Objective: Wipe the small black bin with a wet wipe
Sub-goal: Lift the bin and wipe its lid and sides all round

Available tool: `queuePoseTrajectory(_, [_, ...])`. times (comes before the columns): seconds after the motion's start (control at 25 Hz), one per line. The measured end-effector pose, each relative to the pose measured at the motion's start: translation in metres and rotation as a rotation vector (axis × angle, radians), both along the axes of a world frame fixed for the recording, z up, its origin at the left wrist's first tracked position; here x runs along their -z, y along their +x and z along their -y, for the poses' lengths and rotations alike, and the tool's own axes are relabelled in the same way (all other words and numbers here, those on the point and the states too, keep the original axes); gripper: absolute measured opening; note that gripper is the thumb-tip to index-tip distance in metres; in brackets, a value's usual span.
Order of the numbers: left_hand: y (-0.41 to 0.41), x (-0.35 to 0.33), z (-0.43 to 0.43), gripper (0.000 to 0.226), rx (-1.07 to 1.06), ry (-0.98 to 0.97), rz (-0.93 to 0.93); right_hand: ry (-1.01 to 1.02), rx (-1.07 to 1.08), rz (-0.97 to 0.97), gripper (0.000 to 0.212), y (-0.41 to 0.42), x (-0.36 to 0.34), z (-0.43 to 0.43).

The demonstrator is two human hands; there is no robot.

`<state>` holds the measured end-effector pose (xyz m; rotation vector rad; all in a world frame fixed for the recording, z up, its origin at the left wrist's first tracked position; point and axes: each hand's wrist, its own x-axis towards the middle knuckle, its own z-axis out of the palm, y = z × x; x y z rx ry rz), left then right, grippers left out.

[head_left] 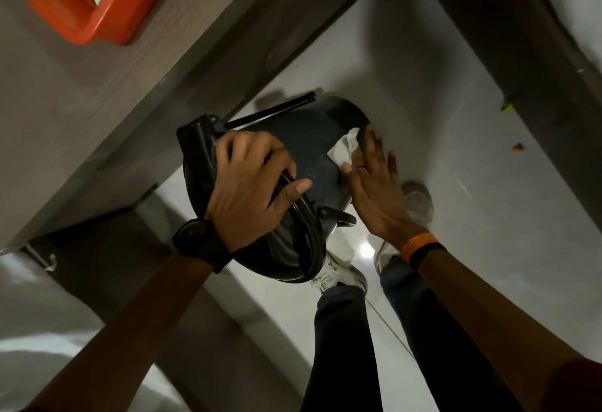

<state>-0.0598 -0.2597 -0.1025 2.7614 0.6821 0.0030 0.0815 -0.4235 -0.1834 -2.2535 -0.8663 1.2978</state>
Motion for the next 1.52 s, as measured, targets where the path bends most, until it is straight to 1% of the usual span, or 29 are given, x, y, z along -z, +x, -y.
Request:
queuePoseTrajectory(0.04, [-0.001,0.000,-0.005,0.051,-0.056,-0.012,0.007,0.055,-0.027,-0.024,0.063,-0.003,-0.006,0.000])
queuePoseTrajectory(0.16, [-0.008,0.005,-0.015,0.034,-0.218,0.042,0.004,0.357,-0.163,-0.173,0.065,-0.032,-0.031,-0.003])
queuePoseTrajectory(0.2, [-0.011,0.006,-0.016,0.034,-0.269,0.073,-0.016,0.419,-0.222,-0.182,0.062,-0.039,-0.034,-0.004])
queuePoseTrajectory(0.24, [-0.015,0.007,-0.014,0.039,-0.316,0.095,-0.039,0.441,-0.271,-0.144,0.060,-0.043,-0.030,-0.007])
queuePoseTrajectory(0.28, [-0.018,0.006,-0.011,0.048,-0.349,0.095,-0.060,0.409,-0.288,-0.082,0.059,-0.041,-0.022,-0.011])
queuePoseTrajectory(0.32, [-0.022,0.006,-0.008,0.058,-0.366,0.074,-0.078,0.315,-0.264,-0.027,0.060,-0.036,-0.011,-0.017])
queuePoseTrajectory(0.36, [-0.025,0.005,-0.005,0.067,-0.368,0.038,-0.091,0.171,-0.205,0.003,0.061,-0.028,0.001,-0.024])
queuePoseTrajectory(0.44, [-0.030,0.005,-0.001,0.078,-0.361,-0.012,-0.090,-0.094,-0.063,-0.007,0.064,-0.008,0.017,-0.033])
queuePoseTrajectory(0.48, [-0.029,0.005,-0.002,0.080,-0.367,-0.021,-0.081,-0.106,-0.021,-0.039,0.065,-0.007,0.018,-0.034])
queuePoseTrajectory(0.52, [-0.027,0.006,-0.004,0.080,-0.382,-0.028,-0.070,-0.016,-0.018,-0.071,0.066,-0.013,0.014,-0.034])
queuePoseTrajectory(0.56, [-0.025,0.006,-0.009,0.080,-0.404,-0.038,-0.059,0.148,-0.071,-0.097,0.066,-0.026,0.005,-0.033])
queuePoseTrajectory(0.64, [-0.018,0.007,-0.021,0.079,-0.414,-0.052,-0.052,0.455,-0.255,-0.159,0.064,-0.052,-0.015,-0.024])
queuePoseTrajectory(0.68, [-0.015,0.008,-0.028,0.077,-0.391,-0.051,-0.055,0.517,-0.326,-0.168,0.062,-0.052,-0.014,-0.020])
queuePoseTrajectory(0.72, [-0.012,0.009,-0.034,0.074,-0.374,-0.041,-0.055,0.510,-0.319,-0.164,0.061,-0.044,-0.008,-0.020])
queuePoseTrajectory(0.76, [-0.007,0.009,-0.037,0.068,-0.392,-0.025,-0.044,0.431,-0.239,-0.157,0.062,-0.033,0.001,-0.022])
queuePoseTrajectory(0.8, [-0.002,0.009,-0.035,0.060,-0.463,0.001,-0.023,0.303,-0.085,-0.196,0.063,-0.020,0.009,-0.025])
queuePoseTrajectory(0.88, [0.008,0.006,-0.014,0.048,-0.685,0.040,0.025,0.072,0.284,-0.368,0.062,0.008,0.020,-0.032])
queuePoseTrajectory(0.92, [0.012,0.005,0.002,0.050,-0.727,0.028,0.026,0.037,0.390,-0.432,0.061,0.014,0.020,-0.034])
queuePoseTrajectory(0.96, [0.013,0.005,0.019,0.055,-0.707,0.004,-0.004,0.047,0.416,-0.464,0.060,0.012,0.014,-0.035])
queuePoseTrajectory(1.0, [0.013,0.006,0.035,0.063,-0.665,-0.025,-0.046,0.095,0.389,-0.471,0.059,0.008,0.005,-0.034])
queuePoseTrajectory(1.08, [0.014,0.010,0.043,0.070,-0.652,-0.057,-0.065,0.259,0.218,-0.487,0.058,-0.009,-0.022,-0.028])
queuePoseTrajectory(1.16, [0.020,0.014,0.033,0.063,-0.711,-0.047,-0.020,0.452,0.059,-0.555,0.057,-0.023,-0.044,-0.021])
queuePoseTrajectory(1.2, [0.024,0.015,0.028,0.060,-0.717,-0.042,0.002,0.520,0.004,-0.576,0.056,-0.021,-0.049,-0.024])
queuePoseTrajectory(1.24, [0.027,0.017,0.024,0.058,-0.696,-0.041,0.017,0.543,-0.041,-0.553,0.056,-0.014,-0.047,-0.030])
queuePoseTrajectory(1.28, [0.030,0.017,0.022,0.058,-0.661,-0.044,0.025,0.522,-0.070,-0.491,0.055,-0.007,-0.039,-0.037])
queuePoseTrajectory(1.32, [0.033,0.018,0.022,0.058,-0.630,-0.051,0.023,0.457,-0.050,-0.436,0.055,0.003,-0.028,-0.046])
queuePoseTrajectory(1.36, [0.035,0.017,0.022,0.059,-0.614,-0.060,0.020,0.352,0.037,-0.414,0.054,0.014,-0.017,-0.056])
queuePoseTrajectory(1.44, [0.039,0.014,0.024,0.060,-0.593,-0.067,0.008,0.105,0.307,-0.403,0.054,0.034,-0.002,-0.065])
queuePoseTrajectory(1.52, [0.047,0.014,0.023,0.063,-0.574,-0.058,-0.019,0.049,0.432,-0.436,0.056,0.037,0.000,-0.054])
